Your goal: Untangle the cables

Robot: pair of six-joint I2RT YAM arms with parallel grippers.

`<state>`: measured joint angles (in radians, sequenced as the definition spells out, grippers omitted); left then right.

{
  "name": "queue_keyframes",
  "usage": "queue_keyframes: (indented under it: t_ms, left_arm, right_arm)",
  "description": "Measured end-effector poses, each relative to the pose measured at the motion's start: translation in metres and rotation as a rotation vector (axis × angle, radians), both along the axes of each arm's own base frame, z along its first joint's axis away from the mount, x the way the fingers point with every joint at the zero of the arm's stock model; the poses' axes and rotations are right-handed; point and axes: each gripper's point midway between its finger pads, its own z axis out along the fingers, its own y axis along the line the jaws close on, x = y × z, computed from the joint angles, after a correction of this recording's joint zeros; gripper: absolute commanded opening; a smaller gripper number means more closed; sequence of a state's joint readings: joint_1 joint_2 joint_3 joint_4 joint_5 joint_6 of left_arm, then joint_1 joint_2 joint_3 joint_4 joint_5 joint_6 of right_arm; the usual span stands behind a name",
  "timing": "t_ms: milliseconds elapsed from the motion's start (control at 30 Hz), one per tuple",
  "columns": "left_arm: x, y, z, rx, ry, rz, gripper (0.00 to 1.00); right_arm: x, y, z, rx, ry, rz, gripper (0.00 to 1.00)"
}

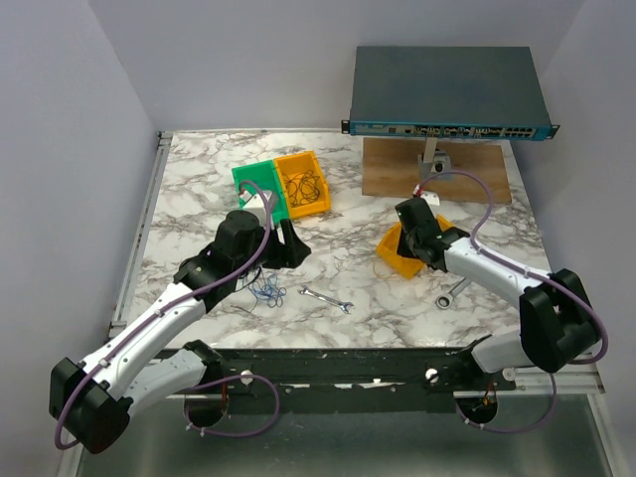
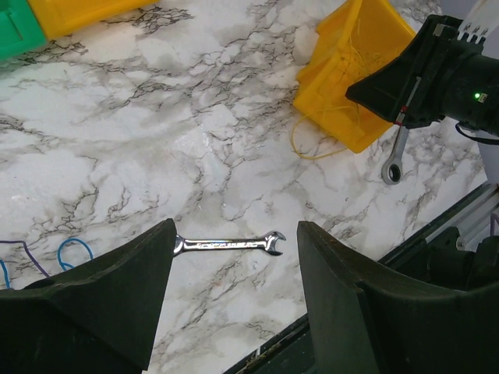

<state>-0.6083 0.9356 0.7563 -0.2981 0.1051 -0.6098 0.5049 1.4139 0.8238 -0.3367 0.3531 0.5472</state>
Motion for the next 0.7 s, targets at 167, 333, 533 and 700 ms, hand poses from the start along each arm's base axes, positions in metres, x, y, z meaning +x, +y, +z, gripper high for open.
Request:
queue_keyframes:
  t_ms: [167,333,533,700]
  left_arm:
    - [0.002,0.001,-0.001,0.006,-0.001,0.002,0.65]
    - [0.002,0.002,-0.002,0.011,-0.001,0.002,0.65]
    - [0.004,0.003,-0.003,0.015,-0.002,0.004,0.65]
    - [0.005,0.003,-0.005,0.020,0.001,0.005,0.65]
  right_arm:
    - [0.008,0.002,0.006,-0.004,-0.018,-0.001,0.01]
    - [0.019,0.001,0.012,-0.022,-0.038,-0.011,0.01]
    - [0.049,-0.011,0.012,0.009,-0.040,-0.066,0.01]
    - [0.066,-0.030,-0.030,0.024,0.046,-0.124,0.01]
